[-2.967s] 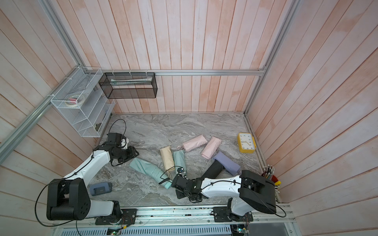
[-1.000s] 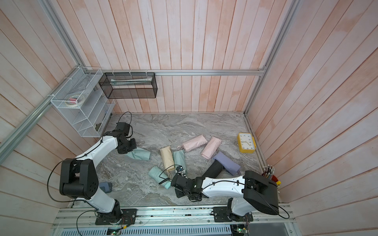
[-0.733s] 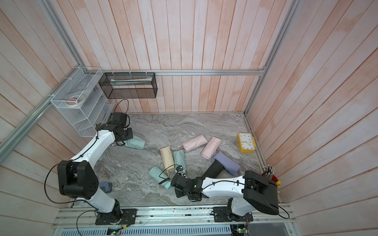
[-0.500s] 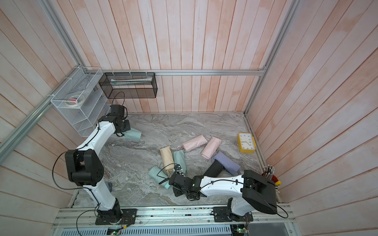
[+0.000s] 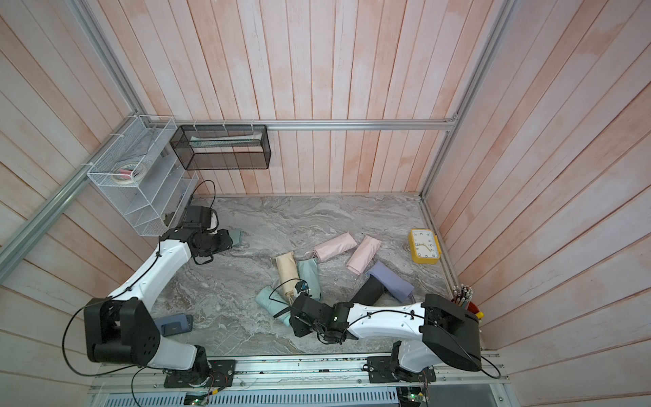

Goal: Take umbrellas out of sleeves
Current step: Place the umbrella sleeve at the center of the board, then move the umbrella to the center of the board.

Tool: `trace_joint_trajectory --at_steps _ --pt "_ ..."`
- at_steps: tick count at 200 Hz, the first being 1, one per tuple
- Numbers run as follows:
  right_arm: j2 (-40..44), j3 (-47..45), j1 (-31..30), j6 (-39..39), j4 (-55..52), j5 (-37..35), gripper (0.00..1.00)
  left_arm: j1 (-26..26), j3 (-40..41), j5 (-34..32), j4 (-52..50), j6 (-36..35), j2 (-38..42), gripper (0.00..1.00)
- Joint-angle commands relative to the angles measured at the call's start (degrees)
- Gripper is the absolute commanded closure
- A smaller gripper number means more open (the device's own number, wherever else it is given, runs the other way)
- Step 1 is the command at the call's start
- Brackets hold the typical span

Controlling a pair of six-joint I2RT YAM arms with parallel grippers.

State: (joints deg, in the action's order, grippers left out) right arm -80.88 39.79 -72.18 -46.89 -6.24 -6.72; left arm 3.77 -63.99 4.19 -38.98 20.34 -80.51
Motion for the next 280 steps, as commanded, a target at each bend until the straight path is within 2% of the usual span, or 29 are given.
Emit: trace_joint_trajectory --at_steps 1,42,57,114,146,175,233,265,280 --pt "-3.03 1.05 2.19 0.56 2.06 3.28 0.46 1.07 6.47 8.86 3.77 4.56 6.26 0.42" --pt "-10.81 7.35 4.65 5.40 -1.99 5.32 0.41 1.94 13.71 18.19 5.82 8.40 14.71 0.41" --pt "-14.21 11.06 4.62 7.44 -4.12 5.80 0.40 1.94 14.66 19.22 5.85 8.75 16.65 0.41" --pt "-26.39 24.54 4.63 10.00 -6.78 9.79 0.56 1.94 15.65 19.95 3.90 7.77 20.72 0.41" --pt "-35.54 38.42 4.99 11.88 -11.88 9.96 0.56 1.86 13.74 17.71 0.67 7.73 24.90 0.41" --pt "-43.21 50.89 7.83 12.61 -15.44 11.15 0.56 1.68 10.49 14.94 -2.95 7.41 26.43 0.40" --pt "-56.68 72.77 17.14 13.58 -11.88 25.89 0.57 0.72 7.11 5.20 -7.15 11.36 31.43 0.40" --pt "-64.39 88.17 20.24 15.06 -14.11 35.36 0.56 0.54 6.99 5.97 -6.73 11.74 32.30 0.40" --pt "-63.04 88.44 20.67 18.12 -14.51 38.30 0.54 0.53 8.64 7.78 -5.57 11.95 31.69 0.40"
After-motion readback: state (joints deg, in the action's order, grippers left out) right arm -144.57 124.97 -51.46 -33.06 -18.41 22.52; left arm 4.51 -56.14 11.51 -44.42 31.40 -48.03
